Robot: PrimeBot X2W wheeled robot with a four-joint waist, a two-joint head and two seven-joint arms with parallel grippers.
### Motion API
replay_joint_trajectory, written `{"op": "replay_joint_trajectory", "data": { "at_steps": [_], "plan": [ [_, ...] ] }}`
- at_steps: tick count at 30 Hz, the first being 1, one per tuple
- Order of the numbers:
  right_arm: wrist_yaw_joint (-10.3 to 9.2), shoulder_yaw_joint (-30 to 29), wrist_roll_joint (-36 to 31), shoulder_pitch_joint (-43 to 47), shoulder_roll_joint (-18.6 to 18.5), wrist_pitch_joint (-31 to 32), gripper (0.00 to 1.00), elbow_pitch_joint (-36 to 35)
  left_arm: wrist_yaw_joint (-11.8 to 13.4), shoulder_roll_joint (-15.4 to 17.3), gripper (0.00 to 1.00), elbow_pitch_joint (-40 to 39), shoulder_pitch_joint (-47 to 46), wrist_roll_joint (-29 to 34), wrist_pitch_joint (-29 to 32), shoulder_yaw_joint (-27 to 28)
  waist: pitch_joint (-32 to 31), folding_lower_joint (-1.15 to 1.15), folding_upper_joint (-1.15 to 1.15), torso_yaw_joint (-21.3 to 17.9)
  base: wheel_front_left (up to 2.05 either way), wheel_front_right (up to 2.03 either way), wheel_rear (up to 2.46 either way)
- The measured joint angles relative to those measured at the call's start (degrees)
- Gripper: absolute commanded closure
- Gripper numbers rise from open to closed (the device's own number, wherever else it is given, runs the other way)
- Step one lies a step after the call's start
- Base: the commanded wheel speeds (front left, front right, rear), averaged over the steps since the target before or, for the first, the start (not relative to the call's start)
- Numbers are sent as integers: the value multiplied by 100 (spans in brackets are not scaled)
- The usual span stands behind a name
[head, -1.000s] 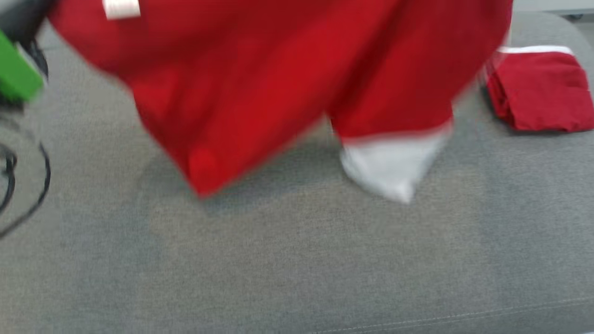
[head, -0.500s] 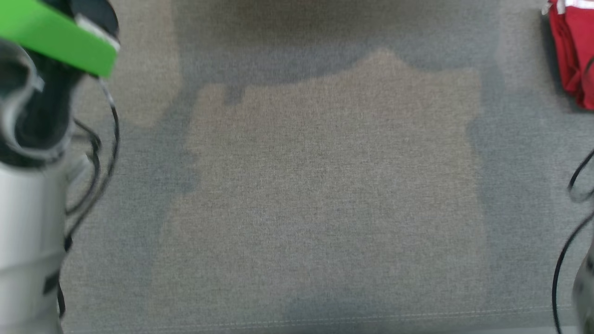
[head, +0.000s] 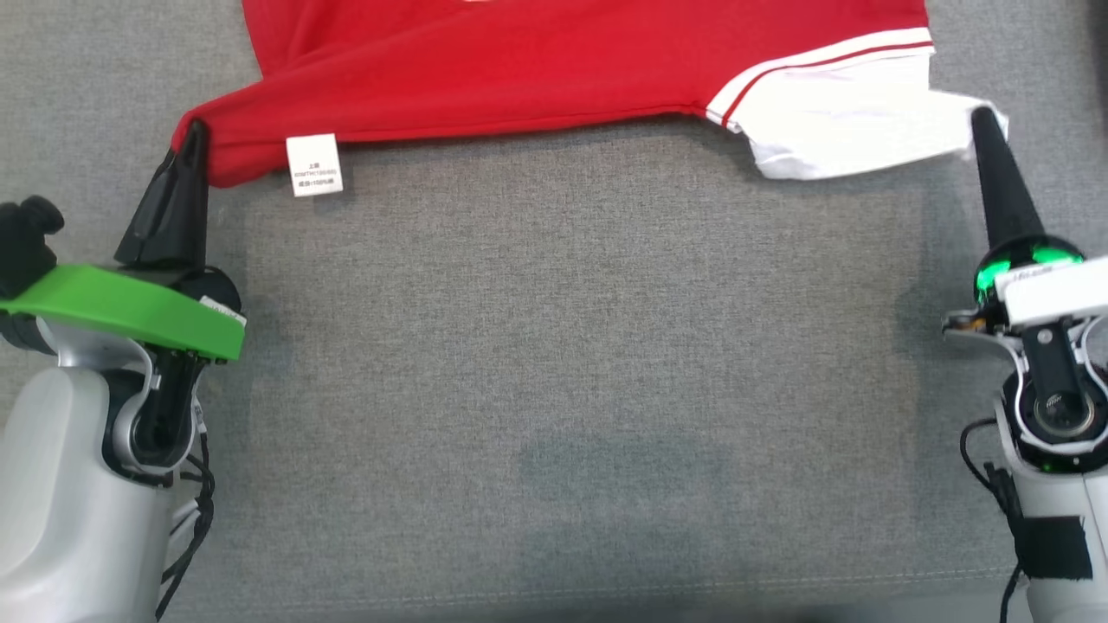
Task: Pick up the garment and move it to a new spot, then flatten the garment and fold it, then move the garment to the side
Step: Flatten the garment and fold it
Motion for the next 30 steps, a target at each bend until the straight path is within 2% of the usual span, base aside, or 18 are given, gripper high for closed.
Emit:
{"op": "replay_joint_trajectory", "data": {
  "at_steps": [6,10,16,24,30],
  "plan": [
    [300,289,-248,631,-358,141,100,65,-75,-98,100,344,316,3,-486,-159,-305,0,0,-2,0,0,0],
    [349,391,-425,1131,-564,244,100,81,-100,-155,100,467,666,-18,-692,-331,-557,0,0,11,0,0,0],
    [401,600,-469,1828,-620,366,100,67,-100,-176,100,665,1071,-85,-728,-425,-913,-1,0,41,0,0,0],
    [449,813,-582,2440,-628,413,100,-2,-119,51,100,754,1440,-91,-826,-383,-1254,-1,0,40,0,0,0],
    [449,891,-1229,2578,-883,252,100,60,-126,182,100,890,1672,-70,-844,-391,-1400,-1,0,-15,0,0,0]
  ]
}}
